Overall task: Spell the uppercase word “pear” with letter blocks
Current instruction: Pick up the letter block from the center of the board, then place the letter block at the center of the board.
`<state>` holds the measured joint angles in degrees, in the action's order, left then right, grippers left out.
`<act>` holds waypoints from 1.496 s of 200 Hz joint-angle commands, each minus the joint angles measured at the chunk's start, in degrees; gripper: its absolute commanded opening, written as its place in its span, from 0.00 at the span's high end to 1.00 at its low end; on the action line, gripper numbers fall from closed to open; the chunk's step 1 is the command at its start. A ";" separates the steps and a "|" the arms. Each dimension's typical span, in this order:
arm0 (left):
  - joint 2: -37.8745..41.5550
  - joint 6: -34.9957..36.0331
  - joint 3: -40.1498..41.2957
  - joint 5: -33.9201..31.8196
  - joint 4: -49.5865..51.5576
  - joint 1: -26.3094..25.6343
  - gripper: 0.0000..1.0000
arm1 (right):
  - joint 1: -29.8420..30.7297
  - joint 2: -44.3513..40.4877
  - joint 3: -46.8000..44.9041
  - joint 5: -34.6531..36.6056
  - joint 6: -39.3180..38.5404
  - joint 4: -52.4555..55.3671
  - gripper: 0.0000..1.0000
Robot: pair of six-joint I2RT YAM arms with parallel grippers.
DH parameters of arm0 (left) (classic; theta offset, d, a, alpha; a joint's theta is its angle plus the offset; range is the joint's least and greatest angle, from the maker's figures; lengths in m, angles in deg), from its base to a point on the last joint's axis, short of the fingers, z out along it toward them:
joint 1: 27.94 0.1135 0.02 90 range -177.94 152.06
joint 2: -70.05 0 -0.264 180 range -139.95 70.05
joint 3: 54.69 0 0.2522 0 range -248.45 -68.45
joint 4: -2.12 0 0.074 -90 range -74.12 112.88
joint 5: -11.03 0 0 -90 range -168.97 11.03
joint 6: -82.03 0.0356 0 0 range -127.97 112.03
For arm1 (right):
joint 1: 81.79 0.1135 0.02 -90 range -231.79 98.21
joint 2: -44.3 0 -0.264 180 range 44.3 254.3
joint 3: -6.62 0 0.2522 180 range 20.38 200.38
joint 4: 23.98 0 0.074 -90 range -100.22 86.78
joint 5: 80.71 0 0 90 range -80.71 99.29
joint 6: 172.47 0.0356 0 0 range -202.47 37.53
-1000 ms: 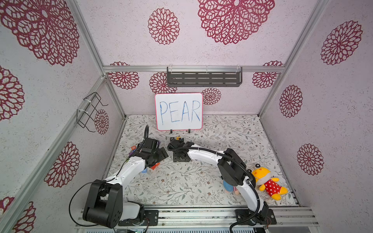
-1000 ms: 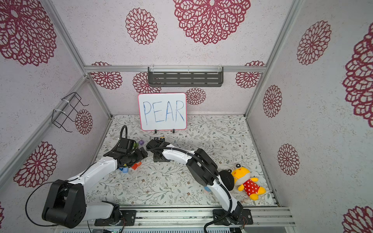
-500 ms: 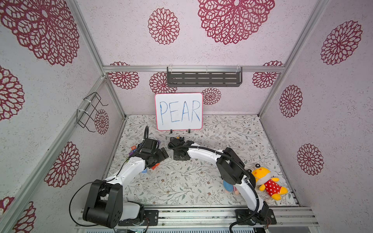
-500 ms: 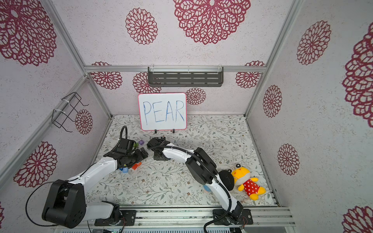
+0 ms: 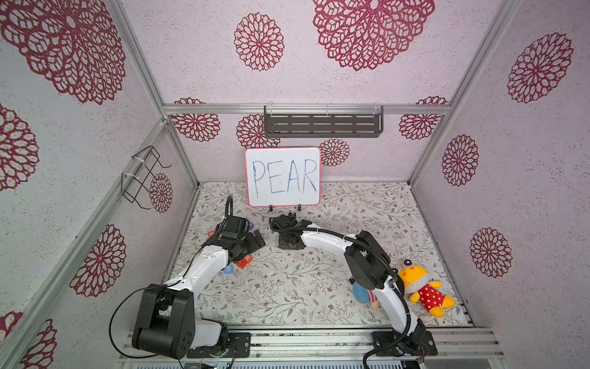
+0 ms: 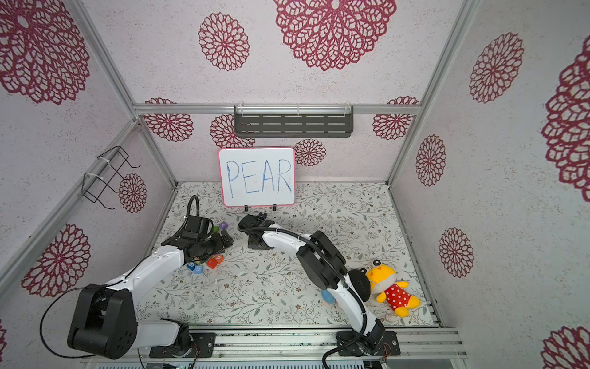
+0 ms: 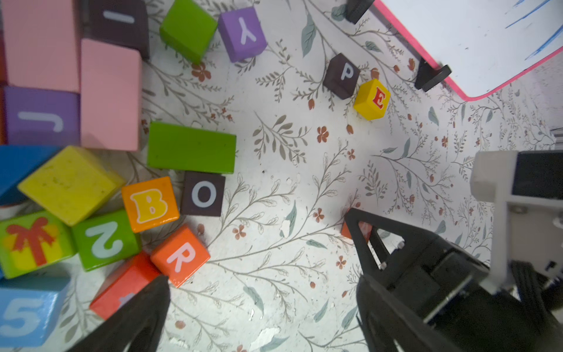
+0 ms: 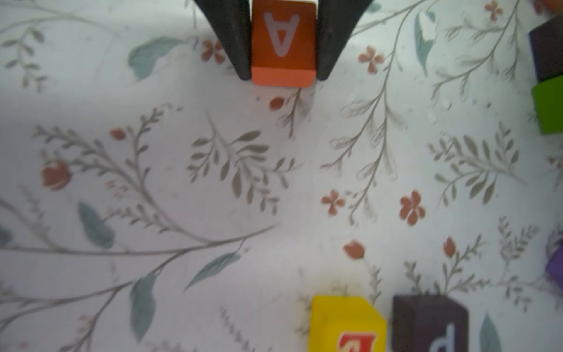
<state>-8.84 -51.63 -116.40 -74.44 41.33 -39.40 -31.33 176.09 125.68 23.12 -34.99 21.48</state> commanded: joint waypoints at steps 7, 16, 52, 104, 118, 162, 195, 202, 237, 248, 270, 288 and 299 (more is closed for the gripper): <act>-1.90 2.35 -3.65 1.17 0.78 0.91 0.02 | -5.35 -0.53 2.05 2.14 -1.79 -0.50 0.76; -2.28 2.59 -4.27 1.46 0.78 1.24 0.02 | -6.08 0.76 4.02 1.91 -2.16 -0.27 0.76; -3.77 3.41 -6.08 2.29 1.62 2.13 0.02 | -8.06 6.05 12.69 1.44 -3.60 2.12 0.76; -3.72 3.58 -5.87 2.69 1.71 2.94 0.02 | -8.97 10.95 20.90 -1.18 -3.80 3.80 0.75; -3.71 3.57 -5.76 2.74 1.69 3.03 0.02 | -8.99 11.90 22.13 -1.68 -3.73 3.89 0.75; -3.86 3.41 -5.50 3.36 1.53 3.22 0.02 | -8.97 13.48 23.11 -2.11 -3.98 1.64 0.74; -3.48 3.41 -5.05 3.12 1.62 3.29 0.02 | -8.97 14.59 24.17 -1.87 -3.71 1.62 0.72; -3.46 3.41 -5.01 3.15 1.57 3.37 0.02 | -8.97 14.75 24.17 -1.94 -3.63 1.52 0.72; -3.24 3.32 -4.71 3.19 1.62 3.42 0.02 | -8.97 15.21 24.17 -2.28 -3.28 1.43 0.68; -3.20 3.19 -4.70 3.15 1.62 3.56 0.02 | -8.97 15.25 24.08 -2.40 -3.09 1.35 0.66; -2.85 3.05 -4.69 3.12 1.53 3.56 0.02 | -8.97 15.18 24.08 -2.62 -2.70 1.26 0.63; -2.59 3.00 -4.62 3.09 1.74 3.64 0.02 | -8.97 14.99 24.08 -2.49 -2.50 1.26 0.62; -2.34 2.97 -4.48 3.08 1.71 3.73 0.02 | -8.97 14.82 24.08 -2.49 -2.51 1.26 0.60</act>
<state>-12.16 -48.63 -121.53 -71.71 42.82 -36.23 -40.36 190.36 148.41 20.93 -37.87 21.57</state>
